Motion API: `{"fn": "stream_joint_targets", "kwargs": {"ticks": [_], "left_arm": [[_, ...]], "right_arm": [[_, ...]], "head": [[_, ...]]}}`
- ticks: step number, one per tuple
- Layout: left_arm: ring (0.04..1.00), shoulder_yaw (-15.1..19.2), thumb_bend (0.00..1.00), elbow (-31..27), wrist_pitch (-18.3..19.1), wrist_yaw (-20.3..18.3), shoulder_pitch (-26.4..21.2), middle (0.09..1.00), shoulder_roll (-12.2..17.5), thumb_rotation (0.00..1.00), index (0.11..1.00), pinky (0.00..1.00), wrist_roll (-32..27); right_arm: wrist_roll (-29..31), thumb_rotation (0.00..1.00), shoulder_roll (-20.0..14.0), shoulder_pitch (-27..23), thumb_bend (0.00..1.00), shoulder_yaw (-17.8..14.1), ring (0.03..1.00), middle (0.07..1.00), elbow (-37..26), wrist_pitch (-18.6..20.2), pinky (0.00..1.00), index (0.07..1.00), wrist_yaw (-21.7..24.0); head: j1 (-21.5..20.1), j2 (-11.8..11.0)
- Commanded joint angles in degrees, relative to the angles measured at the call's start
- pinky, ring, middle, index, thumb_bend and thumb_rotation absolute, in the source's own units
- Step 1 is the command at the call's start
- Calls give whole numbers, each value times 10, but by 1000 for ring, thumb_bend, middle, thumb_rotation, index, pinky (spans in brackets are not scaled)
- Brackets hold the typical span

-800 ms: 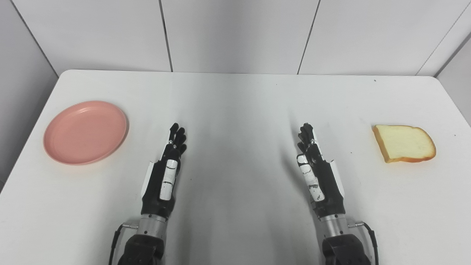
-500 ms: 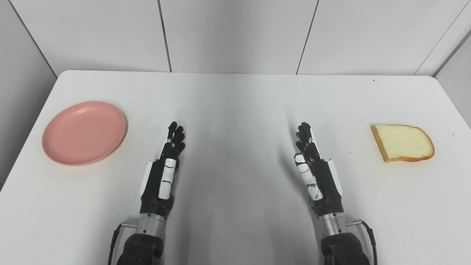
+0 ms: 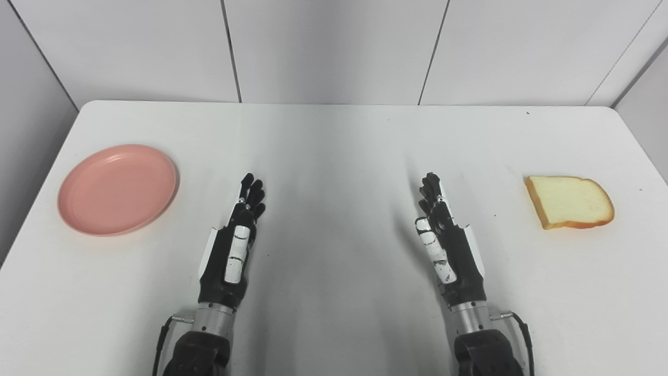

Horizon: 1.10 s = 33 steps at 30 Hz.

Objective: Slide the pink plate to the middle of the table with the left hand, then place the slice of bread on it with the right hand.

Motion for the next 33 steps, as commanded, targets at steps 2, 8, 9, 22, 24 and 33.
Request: {"fn": "stream_joint_targets", "kwargs": {"ticks": [2, 8, 9, 22, 24, 33], "left_arm": [[1000, -2, 616, -8, -11, -8, 0, 1000, 6, 1000, 1000, 1000, -7], [1000, 0, 690, -9, 1, 9, 3, 1000, 4, 1000, 1000, 1000, 24], [1000, -1, 676, -9, -5, 2, 2, 1000, 5, 1000, 1000, 1000, 13], [1000, -10, 598, -22, -6, -11, 13, 1000, 1, 1000, 1000, 1000, -5], [1000, -10, 667, -26, 1, -1, 15, 1000, 2, 1000, 1000, 1000, 16], [1000, -8, 582, -40, 13, 1, 19, 1000, -7, 1000, 1000, 1000, 5]], "right_arm": [[1, 857, 1, 14, 654, 1, 1000, 1000, 6, -11, 1000, 1000, 1], [4, 846, 1, 14, 658, 0, 999, 1000, 4, -11, 1000, 1000, 2], [3, 845, 1, 15, 655, 1, 999, 1000, 5, -11, 1000, 1000, 3], [-1, 842, 0, 23, 666, 4, 1000, 1000, -8, 3, 1000, 1000, 4], [-3, 845, -1, 24, 663, 3, 999, 1000, -13, 5, 1000, 1000, 3], [13, 844, -8, 28, 657, 2, 1000, 1000, -25, 16, 1000, 1000, 12]], "head": [[1, 2], [0, -7], [-2, -9], [4, -8], [6, -7], [18, -6]]}}
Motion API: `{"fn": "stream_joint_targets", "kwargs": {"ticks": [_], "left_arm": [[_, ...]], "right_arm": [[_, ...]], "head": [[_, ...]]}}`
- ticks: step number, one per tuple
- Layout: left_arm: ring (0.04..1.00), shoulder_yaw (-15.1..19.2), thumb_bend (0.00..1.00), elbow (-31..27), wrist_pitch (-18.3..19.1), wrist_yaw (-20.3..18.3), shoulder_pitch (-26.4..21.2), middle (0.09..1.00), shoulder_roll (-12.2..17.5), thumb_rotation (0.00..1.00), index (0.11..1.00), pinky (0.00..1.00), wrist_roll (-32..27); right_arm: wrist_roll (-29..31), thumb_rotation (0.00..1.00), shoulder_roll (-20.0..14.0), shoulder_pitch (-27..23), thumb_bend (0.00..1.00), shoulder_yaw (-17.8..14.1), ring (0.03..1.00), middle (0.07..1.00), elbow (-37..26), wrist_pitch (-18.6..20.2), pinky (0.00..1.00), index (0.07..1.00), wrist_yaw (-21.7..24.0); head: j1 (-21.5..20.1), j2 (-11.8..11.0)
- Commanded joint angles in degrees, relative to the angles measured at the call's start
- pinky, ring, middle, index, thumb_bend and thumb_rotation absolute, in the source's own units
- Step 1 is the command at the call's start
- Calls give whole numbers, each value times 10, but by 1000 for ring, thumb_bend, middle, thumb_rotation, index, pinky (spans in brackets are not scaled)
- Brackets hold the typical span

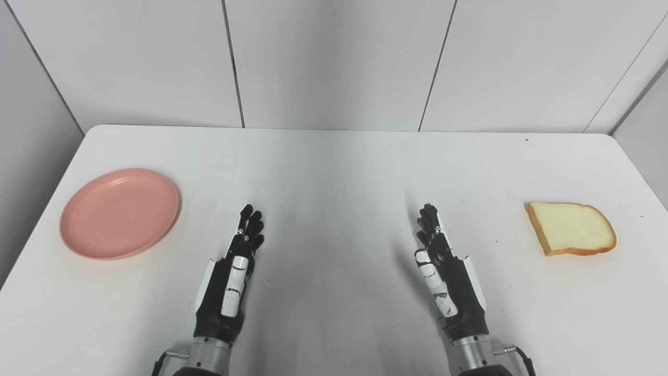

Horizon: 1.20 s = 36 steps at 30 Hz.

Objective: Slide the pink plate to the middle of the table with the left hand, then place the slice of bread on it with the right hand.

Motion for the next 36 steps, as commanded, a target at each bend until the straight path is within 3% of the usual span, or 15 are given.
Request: {"fn": "stream_joint_targets", "kwargs": {"ticks": [1, 6, 9, 11, 16, 20, 23, 29, 32, 36], "left_arm": [[1000, -3, 582, -17, -4, 5, -1, 1000, -4, 1000, 1000, 1000, 5], [1000, -5, 571, -15, -12, 0, -2, 1000, -3, 1000, 1000, 1000, 0], [1000, -7, 667, -14, -2, 10, -4, 1000, -1, 1000, 1000, 1000, 30], [1000, -6, 678, -13, 1, 17, -5, 1000, -3, 1000, 1000, 1000, 39], [1000, 1, 598, -10, -11, 7, -10, 1000, -8, 1000, 1000, 1000, -5], [1000, 1, 612, -20, 12, 15, -6, 1000, -9, 1000, 1000, 1000, 7], [1000, -1, 572, -27, 1, 10, 0, 1000, -8, 1000, 1000, 1000, -2], [1000, -4, 691, -22, 16, 16, 0, 1000, -5, 1000, 1000, 1000, 19], [1000, -5, 684, -18, 3, 15, -5, 1000, -7, 1000, 1000, 1000, 16], [1000, -2, 576, -21, 14, 15, -8, 1000, -13, 1000, 1000, 1000, 1]], "right_arm": [[5, 844, -2, 11, 658, -2, 1000, 1000, -4, 3, 1000, 1000, 2], [6, 837, -3, 12, 655, -2, 1000, 1000, -3, -4, 1000, 1000, 5], [0, 851, -3, 11, 668, -4, 1000, 1000, -5, -1, 1000, 1000, 3], [2, 854, -4, 10, 662, -4, 1000, 1000, -7, 1, 1000, 1000, 4], [7, 856, -8, 6, 636, -4, 1000, 1000, -1, -4, 1000, 1000, 11], [10, 831, -5, 12, 656, -4, 1000, 1000, -9, 3, 1000, 1000, 10], [11, 834, -4, 16, 646, -2, 1000, 1000, -14, 0, 1000, 1000, 11], [11, 845, -6, 13, 671, -7, 1000, 1000, -19, 10, 1000, 1000, 9], [15, 848, -10, 8, 669, -9, 1000, 1000, -14, 7, 1000, 1000, 13], [22, 846, -12, 4, 660, -9, 1000, 1000, -5, 1, 1000, 1000, 16]], "head": [[2, 1], [3, 7], [4, 8], [8, 9], [8, 8], [6, 12], [4, 16], [11, 21], [12, 19], [12, 16]]}}
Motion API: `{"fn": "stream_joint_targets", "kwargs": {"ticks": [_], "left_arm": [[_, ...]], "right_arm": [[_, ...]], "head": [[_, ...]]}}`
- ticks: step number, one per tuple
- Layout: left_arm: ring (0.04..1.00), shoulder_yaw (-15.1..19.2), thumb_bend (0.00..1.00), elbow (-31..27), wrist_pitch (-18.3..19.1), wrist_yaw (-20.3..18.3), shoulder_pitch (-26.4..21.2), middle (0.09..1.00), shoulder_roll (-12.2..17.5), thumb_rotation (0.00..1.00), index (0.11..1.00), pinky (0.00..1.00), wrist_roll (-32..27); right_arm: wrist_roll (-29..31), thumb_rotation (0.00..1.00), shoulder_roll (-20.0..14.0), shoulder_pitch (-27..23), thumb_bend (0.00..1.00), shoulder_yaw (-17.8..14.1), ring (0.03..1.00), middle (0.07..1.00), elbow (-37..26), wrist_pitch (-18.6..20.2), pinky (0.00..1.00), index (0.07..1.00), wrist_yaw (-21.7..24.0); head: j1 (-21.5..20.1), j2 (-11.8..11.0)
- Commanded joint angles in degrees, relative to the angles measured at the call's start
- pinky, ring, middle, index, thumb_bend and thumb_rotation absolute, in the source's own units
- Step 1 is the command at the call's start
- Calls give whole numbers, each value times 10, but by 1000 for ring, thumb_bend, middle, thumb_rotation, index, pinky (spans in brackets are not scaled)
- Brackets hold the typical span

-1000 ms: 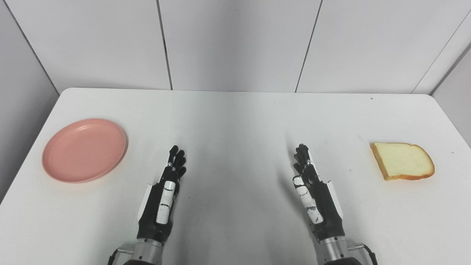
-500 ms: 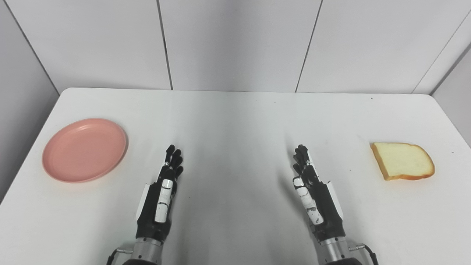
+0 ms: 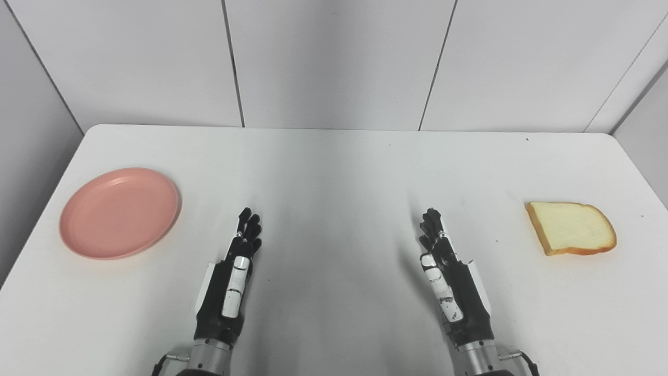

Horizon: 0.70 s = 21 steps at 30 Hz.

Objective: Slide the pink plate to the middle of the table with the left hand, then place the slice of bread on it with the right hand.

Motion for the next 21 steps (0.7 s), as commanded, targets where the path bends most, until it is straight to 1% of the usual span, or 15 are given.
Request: {"fn": "stream_joint_targets", "kwargs": {"ticks": [1, 4, 5, 6, 7, 8, 9, 11, 14, 15, 17, 18, 20, 21], "left_arm": [[1000, -2, 581, -10, -3, 3, -11, 1000, -7, 1000, 1000, 1000, 0], [1000, -4, 616, -8, -1, 8, -8, 1000, -4, 1000, 1000, 1000, 16], [1000, -3, 621, -10, -6, 7, -8, 1000, -6, 1000, 1000, 1000, 12], [1000, -2, 595, -10, -17, 4, -8, 1000, -8, 1000, 1000, 1000, 1], [1000, -2, 556, -10, -23, -2, -7, 1000, -7, 1000, 1000, 1000, -9], [1000, -3, 540, -11, -24, -5, -7, 1000, -5, 1000, 1000, 1000, -11], [1000, -4, 564, -10, -18, -4, -7, 1000, -2, 1000, 1000, 1000, -5], [1000, -5, 653, -9, -5, 3, -8, 1000, 0, 1000, 1000, 1000, 11], [1000, -5, 669, -8, -5, 1, -11, 1000, 2, 1000, 1000, 1000, 14], [1000, -5, 659, -6, -11, -5, -13, 1000, 3, 1000, 1000, 1000, 5], [1000, 0, 603, -1, -25, -9, -15, 1000, -1, 1000, 1000, 1000, -17], [1000, 2, 577, -2, -21, -8, -16, 1000, -3, 1000, 1000, 1000, -20], [1000, 1, 601, -6, -4, -3, -16, 1000, -3, 1000, 1000, 1000, -10], [1000, 1, 603, -5, -1, -1, -15, 1000, -2, 1000, 1000, 1000, -2]], "right_arm": [[9, 838, -3, -4, 655, -3, 1000, 1000, 5, -6, 1000, 1000, 4], [8, 830, -1, -2, 654, -2, 1000, 1000, 5, -5, 1000, 1000, 3], [6, 830, -1, -2, 654, -2, 1000, 1000, 3, -3, 1000, 1000, 2], [4, 832, 0, -2, 655, -2, 1000, 1000, 1, -1, 1000, 1000, 1], [1, 833, 1, -2, 657, -2, 1000, 1000, -1, 2, 1000, 1000, -1], [-3, 836, 1, -2, 664, -2, 1000, 1000, -1, 5, 1000, 1000, -4], [-6, 841, 2, -3, 672, -3, 1000, 1000, 0, 4, 1000, 1000, -6], [-6, 830, 4, -6, 676, -4, 1000, 1000, 3, 4, 1000, 1000, -7], [-3, 827, 3, -9, 673, -3, 1000, 1000, 7, 2, 1000, 1000, -5], [-5, 832, 2, -10, 667, -3, 1000, 1000, 8, 0, 1000, 1000, -5], [-7, 845, 1, -12, 656, -2, 1000, 1000, 11, -3, 1000, 1000, -4], [-5, 846, 1, -12, 654, -2, 1000, 1000, 12, -3, 1000, 1000, -4], [0, 835, 2, -12, 651, -2, 1000, 1000, 12, -3, 1000, 1000, -3], [1, 834, 3, -12, 651, -2, 1000, 1000, 12, -2, 1000, 1000, -3]], "head": [[-1, 1], [-2, 1], [-3, 6], [-3, 6], [-5, 7], [-5, 7], [-7, 6], [-8, 5], [-9, 4], [-9, 4], [-8, 4], [-8, 4], [-8, 3], [-9, 2]]}}
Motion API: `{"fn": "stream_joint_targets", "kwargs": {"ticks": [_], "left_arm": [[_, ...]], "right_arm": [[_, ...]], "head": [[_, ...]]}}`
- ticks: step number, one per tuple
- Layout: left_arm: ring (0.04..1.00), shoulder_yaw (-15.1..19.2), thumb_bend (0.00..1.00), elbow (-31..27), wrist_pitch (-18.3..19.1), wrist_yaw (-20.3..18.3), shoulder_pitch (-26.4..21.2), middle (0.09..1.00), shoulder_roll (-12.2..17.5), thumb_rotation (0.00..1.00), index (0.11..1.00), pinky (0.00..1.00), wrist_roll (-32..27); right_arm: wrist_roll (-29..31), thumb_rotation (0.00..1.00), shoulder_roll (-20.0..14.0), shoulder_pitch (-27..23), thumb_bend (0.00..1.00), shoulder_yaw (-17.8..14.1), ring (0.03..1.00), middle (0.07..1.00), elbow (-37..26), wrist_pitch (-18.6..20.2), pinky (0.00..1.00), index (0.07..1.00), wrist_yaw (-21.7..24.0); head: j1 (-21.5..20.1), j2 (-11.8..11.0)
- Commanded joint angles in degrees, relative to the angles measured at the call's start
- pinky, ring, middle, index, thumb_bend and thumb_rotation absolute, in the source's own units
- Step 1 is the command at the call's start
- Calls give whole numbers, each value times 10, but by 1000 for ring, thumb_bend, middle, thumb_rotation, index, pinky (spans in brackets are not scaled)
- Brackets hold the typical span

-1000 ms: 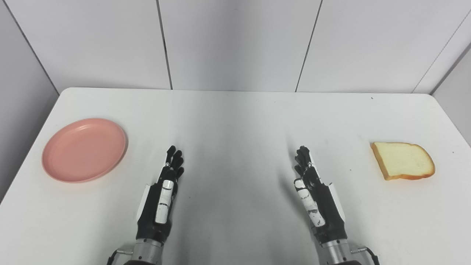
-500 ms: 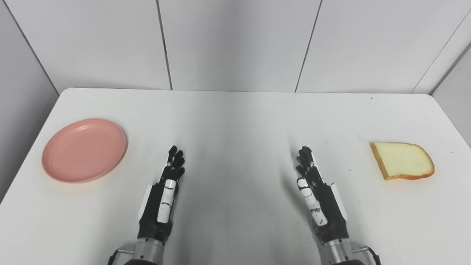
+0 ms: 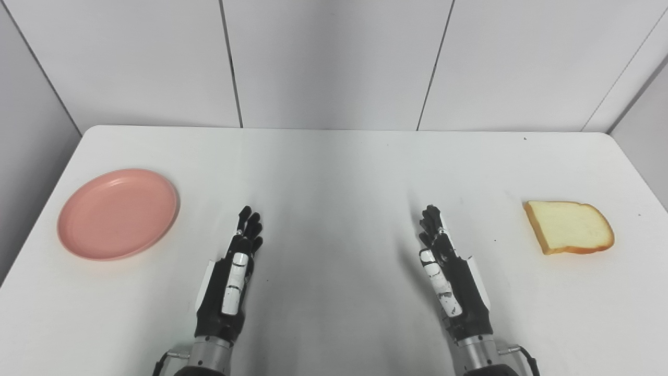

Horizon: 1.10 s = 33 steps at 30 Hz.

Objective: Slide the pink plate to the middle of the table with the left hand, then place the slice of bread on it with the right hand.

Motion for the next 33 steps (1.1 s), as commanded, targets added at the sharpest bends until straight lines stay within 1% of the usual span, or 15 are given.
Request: {"fn": "stream_joint_targets", "kwargs": {"ticks": [1, 4, 7, 12, 14, 16, 17, 18, 20, 24, 25, 26, 27, 30, 33], "left_arm": [[1000, -3, 619, -12, -4, 3, -9, 1000, -2, 1000, 1000, 1000, 8], [1000, -4, 617, -13, -13, 2, -6, 1000, -3, 1000, 1000, 1000, 5], [1000, -7, 556, -14, -23, -14, -6, 1000, 2, 1000, 1000, 1000, -15], [1000, -7, 643, -9, -10, -8, -10, 1000, 1, 1000, 1000, 1000, 5], [1000, -2, 612, -1, -22, -13, -13, 1000, -2, 1000, 1000, 1000, -13], [1000, 2, 564, 5, -25, -8, -15, 1000, -8, 1000, 1000, 1000, -16], [1000, 2, 569, 6, -21, -7, -15, 1000, -10, 1000, 1000, 1000, -14], [1000, 1, 579, 6, -19, -2, -17, 1000, -12, 1000, 1000, 1000, -5], [1000, -1, 598, 7, -20, 3, -23, 1000, -14, 1000, 1000, 1000, 7], [1000, 3, 695, 4, -22, 11, -44, 1000, -11, 1000, 1000, 1000, 16], [1000, 5, 723, 3, -22, 12, -49, 1000, -9, 1000, 1000, 1000, 18], [1000, 10, 740, 5, -32, 17, -59, 1000, -8, 1000, 1000, 1000, 18], [1000, 14, 755, 7, -39, 21, -66, 1000, -8, 1000, 1000, 1000, 19], [1000, 37, 767, 4, -31, 37, -96, 1000, -6, 1000, 1000, 1000, 10], [1000, 54, 767, 4, -25, 40, -118, 1000, 0, 1000, 1000, 1000, -2]], "right_arm": [[5, 832, 3, 1, 656, -1, 1000, 1000, 2, -4, 1000, 1000, 1], [3, 833, 2, 3, 661, 0, 1000, 1000, 1, -6, 1000, 1000, 2], [-4, 849, 2, 2, 659, -1, 1000, 1000, 1, -7, 1000, 1000, -2], [4, 844, 2, -4, 671, -5, 1000, 1000, 9, -7, 1000, 1000, -1], [5, 851, -1, -7, 662, -5, 1000, 1000, 16, -16, 1000, 1000, 2], [3, 857, -4, -8, 660, -5, 1000, 1000, 22, -19, 1000, 1000, 3], [2, 865, -5, -8, 661, -5, 1000, 1000, 23, -19, 1000, 1000, 3], [6, 868, -8, -7, 662, -7, 1000, 1000, 25, -19, 1000, 1000, 5], [12, 859, -13, -7, 661, -11, 1000, 1000, 31, -26, 1000, 1000, 8], [40, 854, -23, -9, 630, -20, 1000, 1000, 52, -46, 1000, 1000, 21], [47, 848, -25, -10, 630, -21, 1000, 1000, 58, -49, 1000, 1000, 25], [54, 845, -26, -13, 631, -25, 1000, 1000, 66, -52, 1000, 1000, 27], [59, 833, -27, -15, 655, -27, 1000, 1000, 72, -55, 1000, 1000, 28], [81, 803, -28, -17, 665, -36, 1000, 1000, 79, -44, 1000, 1000, 35], [84, 824, -35, -17, 636, -38, 1000, 1000, 80, -45, 1000, 1000, 40]], "head": [[0, 0], [0, 1], [0, 2], [4, 0], [13, -4], [39, -13], [39, -13], [71, -22], [98, -33], [146, -53], [146, -53], [165, -61], [165, -61], [200, -78], [227, -85]]}}
